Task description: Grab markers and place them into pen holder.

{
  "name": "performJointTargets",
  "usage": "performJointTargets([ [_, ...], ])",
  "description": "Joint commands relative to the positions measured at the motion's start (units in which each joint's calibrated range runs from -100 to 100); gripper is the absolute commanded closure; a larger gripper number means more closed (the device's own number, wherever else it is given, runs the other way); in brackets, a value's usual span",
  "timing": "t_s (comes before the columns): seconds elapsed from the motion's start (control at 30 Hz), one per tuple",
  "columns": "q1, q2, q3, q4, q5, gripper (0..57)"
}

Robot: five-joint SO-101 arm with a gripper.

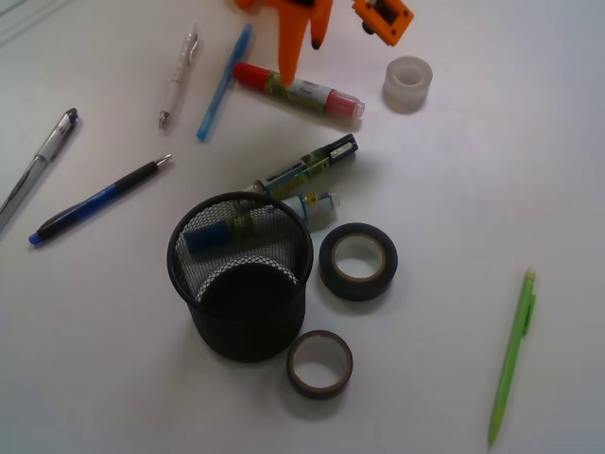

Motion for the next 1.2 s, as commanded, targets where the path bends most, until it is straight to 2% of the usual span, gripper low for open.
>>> performJointTargets([
  [0.0, -0.6, 0.8, 0.7, -0.8, -1.0, 26.7],
  [0.27, -0.6, 3.4, 9.3, -11.0, -1.1, 26.7],
  [0.83, 2.1, 15.8, 5.8, -15.0, -1.0, 27.0],
  [0.9, 2.0, 17.5, 4.3, -14.8, -1.0, 30.1],
  [1.03, 2.0, 19.0, 3.3, -14.9, -0.9, 39.8],
  [1.17, 2.0, 19.1, 3.3, -15.1, -0.8, 54.9],
])
